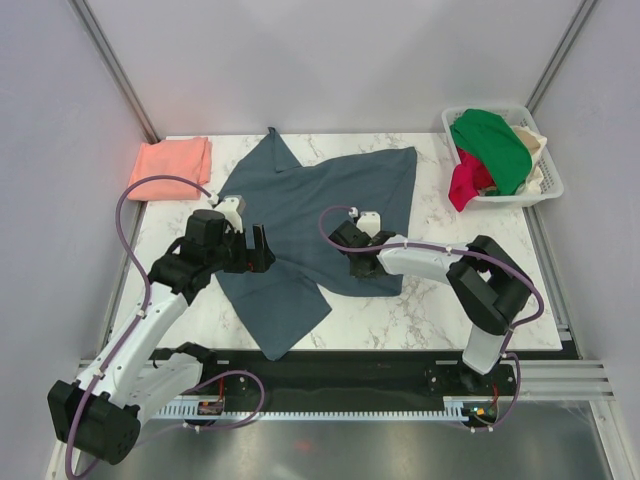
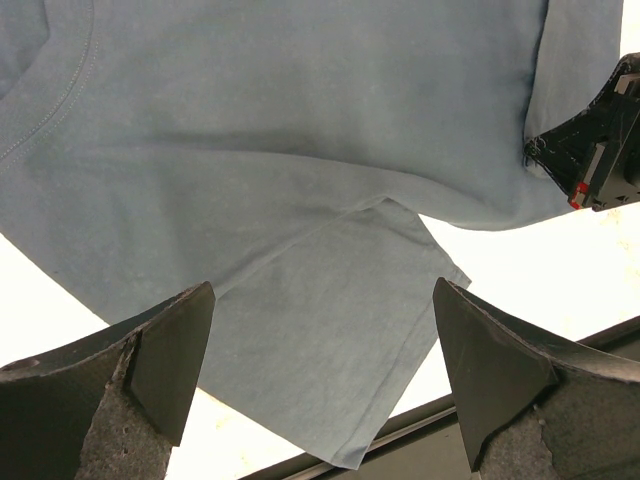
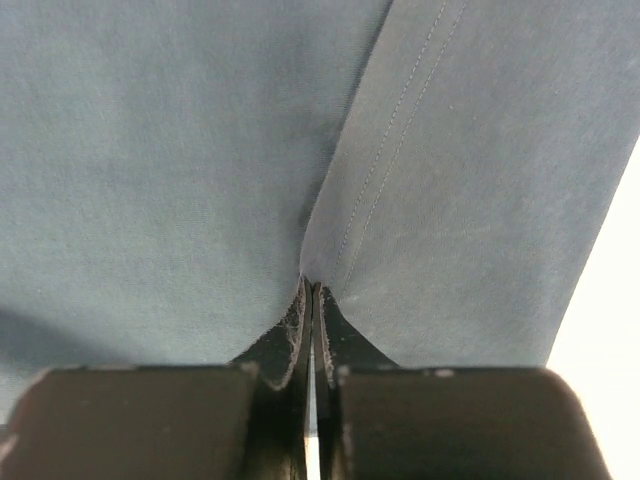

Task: Fold and stack the t-shirts
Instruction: Flatten the tshirt out

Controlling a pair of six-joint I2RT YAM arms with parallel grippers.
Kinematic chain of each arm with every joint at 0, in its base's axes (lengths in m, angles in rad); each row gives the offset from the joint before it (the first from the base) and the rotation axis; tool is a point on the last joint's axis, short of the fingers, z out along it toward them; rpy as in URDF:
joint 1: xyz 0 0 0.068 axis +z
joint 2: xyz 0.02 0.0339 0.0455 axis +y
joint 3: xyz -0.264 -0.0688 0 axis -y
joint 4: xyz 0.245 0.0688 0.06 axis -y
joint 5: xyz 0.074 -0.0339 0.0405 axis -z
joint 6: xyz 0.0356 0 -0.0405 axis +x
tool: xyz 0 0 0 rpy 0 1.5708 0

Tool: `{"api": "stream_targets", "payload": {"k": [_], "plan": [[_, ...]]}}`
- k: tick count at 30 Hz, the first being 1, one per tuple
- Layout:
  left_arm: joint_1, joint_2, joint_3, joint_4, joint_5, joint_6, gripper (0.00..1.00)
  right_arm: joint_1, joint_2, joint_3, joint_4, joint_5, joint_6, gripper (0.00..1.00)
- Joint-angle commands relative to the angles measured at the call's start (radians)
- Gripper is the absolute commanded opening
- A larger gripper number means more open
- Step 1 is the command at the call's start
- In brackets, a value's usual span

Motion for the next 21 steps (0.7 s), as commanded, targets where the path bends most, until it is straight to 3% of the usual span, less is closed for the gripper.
{"api": "stream_targets", "payload": {"k": [1,14,21], "plan": [[-0.003,-0.009,0.013,0.026,0.018,0.033,0.98,0.005,0.01,-0.026,0.012,0.004,0.005,0.0],[-0.001,0.008,0.013,0.024,0.015,0.036,0.98,-0.011,-0.203,-0.046,-0.115,0.099,0.012,0.0],[-0.003,0.011,0.012,0.023,0.001,0.038,0.98,-0.156,-0.439,-0.229,-0.137,0.099,0.028,0.0]]}}
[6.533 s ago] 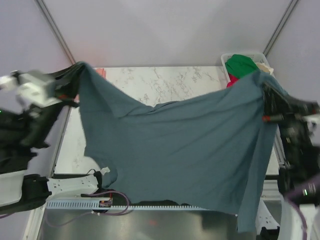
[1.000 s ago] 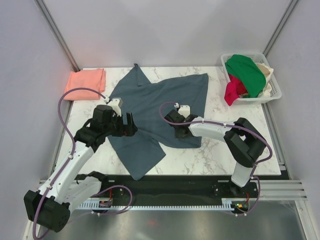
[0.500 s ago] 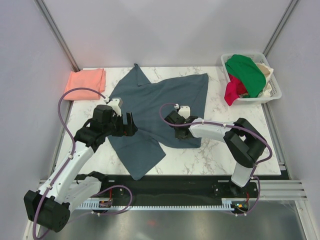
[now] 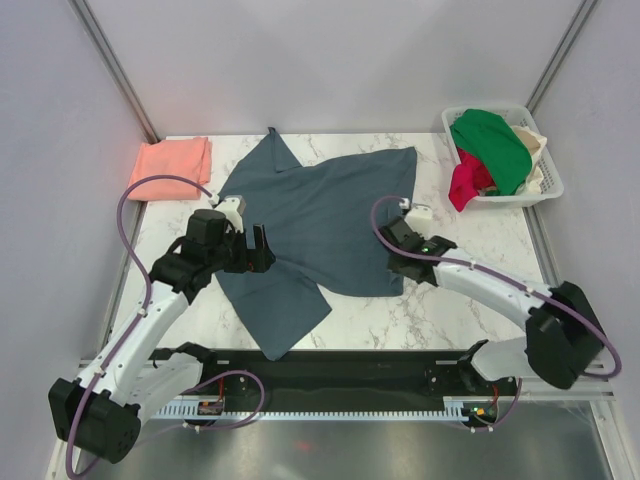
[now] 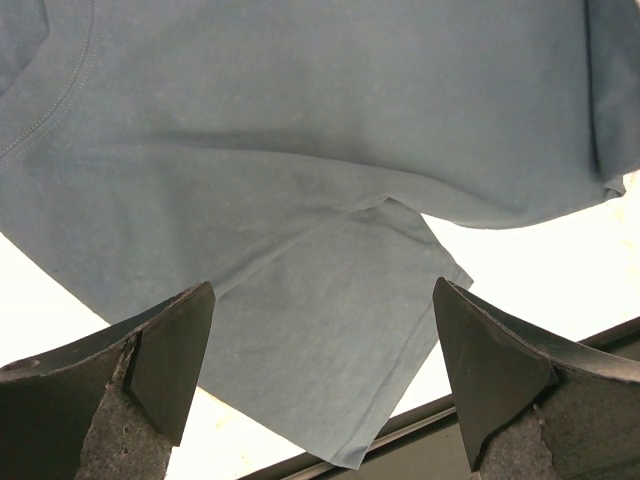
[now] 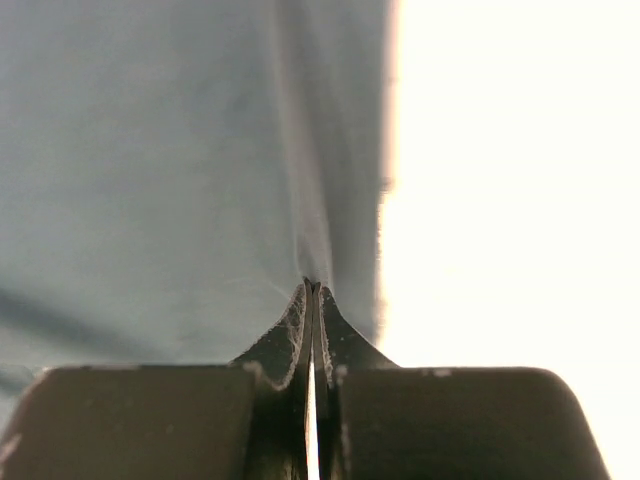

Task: Fold and stack the t-shirts
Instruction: Flatten the tshirt out

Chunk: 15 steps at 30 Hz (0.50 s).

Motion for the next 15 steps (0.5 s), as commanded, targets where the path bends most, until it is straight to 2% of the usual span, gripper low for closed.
{"api": "stream_targets", "payload": {"k": [1,6,7,8,9,11,12,15], "plan": [[-0.004,0.004,0.009,0.022,0.0,0.037,0.98,-0.1,-0.153,-0.116,-0.049,0.031,0.041,0.0],[-0.004,0.028,0.01,0.021,0.002,0.024,0.98,-0.272,-0.371,-0.333,-0.02,0.003,0.121,0.0],[-0.004,0.03,0.01,0.021,0.005,0.019,0.98,-0.29,-0.419,-0.355,-0.018,-0.002,0.138,0.03],[-0.006,0.031,0.009,0.018,0.002,0.01,0.98,-0.31,-0.44,-0.372,-0.018,-0.005,0.161,0.18],[-0.007,0.031,0.004,0.018,0.002,-0.008,0.98,-0.351,-0.457,-0.404,-0.02,-0.009,0.171,0.41],[-0.027,0.022,0.001,0.006,-0.015,-0.028,0.98,-0.395,-0.5,-0.429,-0.018,-0.025,0.182,0.94],[-0.038,0.019,-0.002,-0.013,-0.024,-0.05,0.98,-0.437,-0.513,-0.447,-0.018,-0.028,0.181,0.98],[-0.082,0.019,-0.014,-0.071,-0.069,-0.122,0.98,-0.487,-0.551,-0.447,-0.006,-0.049,0.147,0.98]]}}
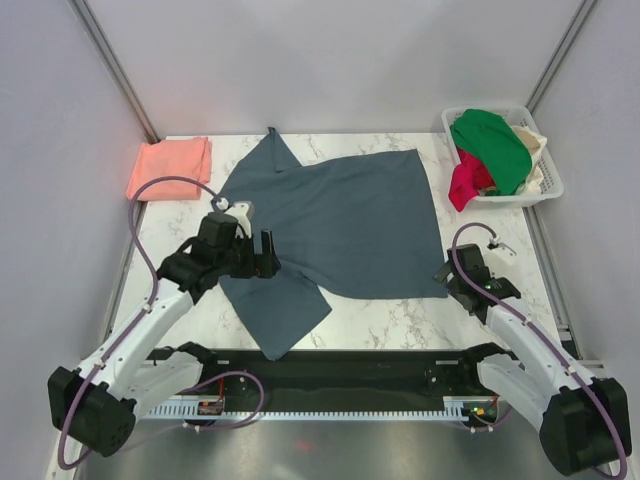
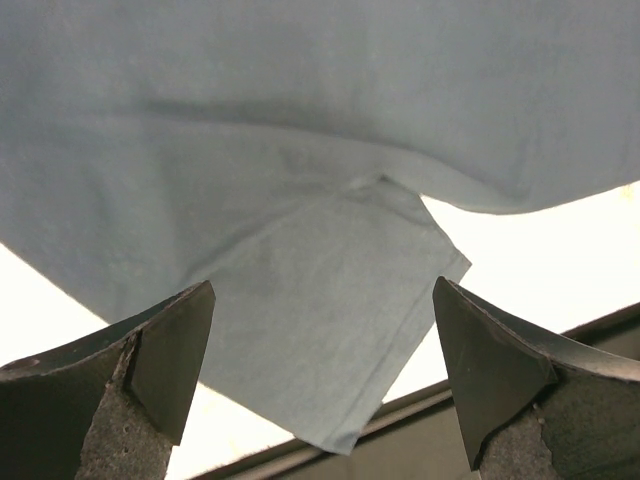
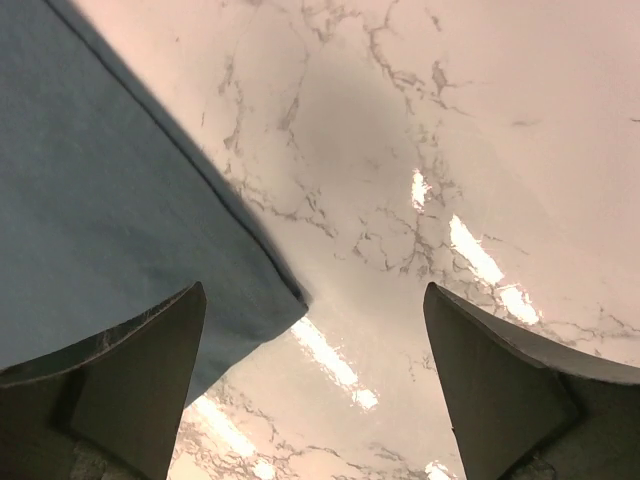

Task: Fold and stack the t-shirts
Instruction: Flatten the tshirt out

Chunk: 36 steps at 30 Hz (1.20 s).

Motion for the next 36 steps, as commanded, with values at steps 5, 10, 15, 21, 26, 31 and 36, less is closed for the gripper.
{"api": "stream_targets", "payload": {"k": [5,10,15,21,26,31,36], "plan": [[-0.252,0.033,-0.012,-0.155,-0.207,-0.277,0.99,-0.035,-0.016,0.047,0.072,-0.111,-0.065,0.98],[-0.481,0.096,-0.067,-0.273,-0.27,-0.568,0.93,-0.035,-0.019,0.035,0.119,-0.202,-0.111,0.98],[-0.686,0.056,-0.171,-0.312,-0.276,-0.843,0.8,-0.035,-0.044,0.02,0.136,-0.253,-0.147,0.98],[-0.803,0.116,-0.234,-0.306,-0.267,-0.964,0.79,-0.035,-0.021,0.02,0.159,-0.288,-0.172,0.98],[-0.815,0.179,-0.277,-0.196,-0.261,-0.949,0.84,-0.035,0.001,0.006,0.184,-0.311,-0.184,0.98],[-0.82,0.22,-0.261,-0.166,-0.357,-0.95,0.82,-0.035,0.001,-0.005,0.19,-0.314,-0.195,0.98],[-0.82,0.335,-0.213,-0.148,-0.393,-0.914,0.71,-0.035,-0.025,-0.016,0.181,-0.308,-0.198,0.98]]}}
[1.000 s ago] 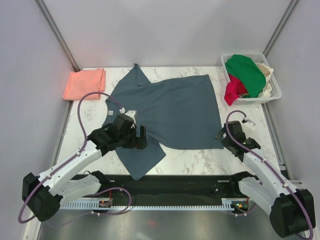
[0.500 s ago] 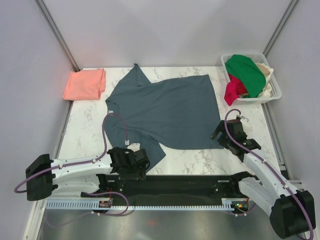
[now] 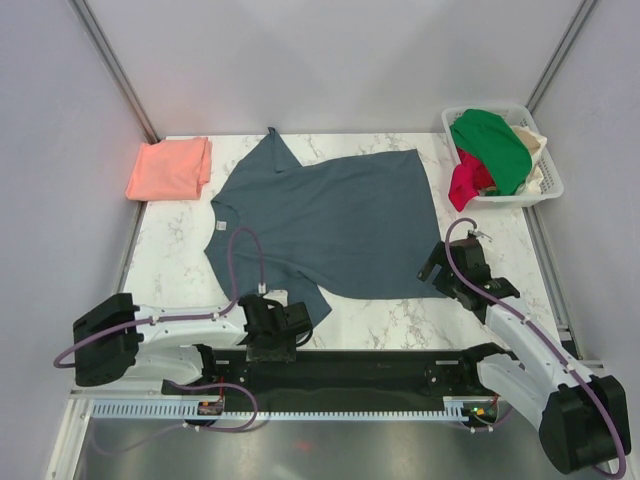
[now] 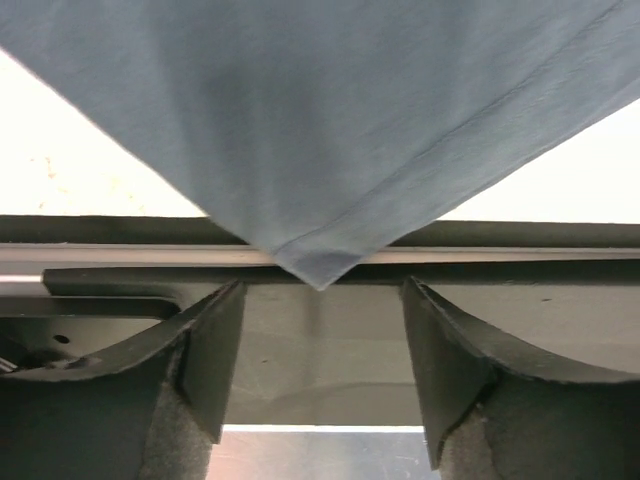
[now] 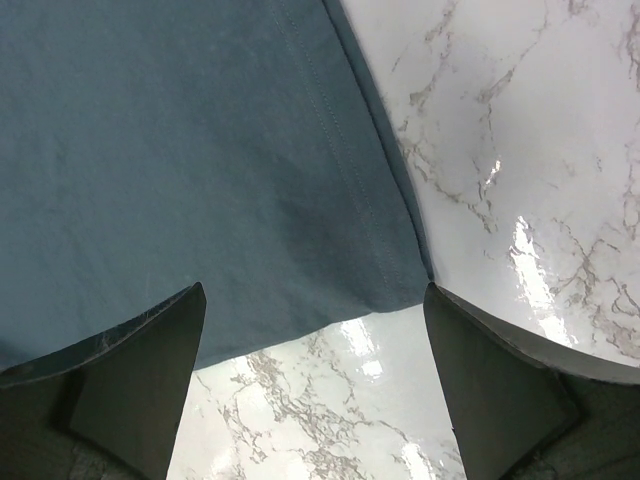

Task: Fold and stack the t-shirts
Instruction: Flatten the tshirt out

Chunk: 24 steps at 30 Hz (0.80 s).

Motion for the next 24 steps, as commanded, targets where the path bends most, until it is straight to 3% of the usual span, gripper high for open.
{"api": "stream_targets", "payload": {"k": [1,10,14,15,17,21,24], "plan": [[-0.003,0.088,0.007,0.113,-0.141,-0.021,0.69,-0.003,-0.033,-0.013,0.021,0.0,-0.01,0.98],[0.0,0.087,0.003,0.153,-0.212,0.014,0.48,-0.003,-0.051,-0.016,0.009,-0.029,-0.014,0.98],[0.003,0.084,0.001,0.162,-0.22,0.028,0.31,-0.005,-0.059,-0.016,0.002,-0.035,-0.014,0.98],[0.003,0.084,-0.002,0.167,-0.223,0.029,0.16,-0.003,-0.061,-0.018,0.004,-0.038,-0.014,0.98],[0.003,0.073,-0.005,0.172,-0.226,0.037,0.05,-0.003,-0.065,-0.021,0.002,-0.04,-0.013,0.98],[0.006,-0.003,-0.009,0.159,-0.244,0.057,0.02,-0.003,-0.074,-0.022,-0.001,-0.033,-0.007,0.98],[0.005,-0.13,0.032,0.061,-0.279,0.077,0.02,-0.003,-0.076,-0.018,-0.013,-0.026,-0.001,0.98]]}}
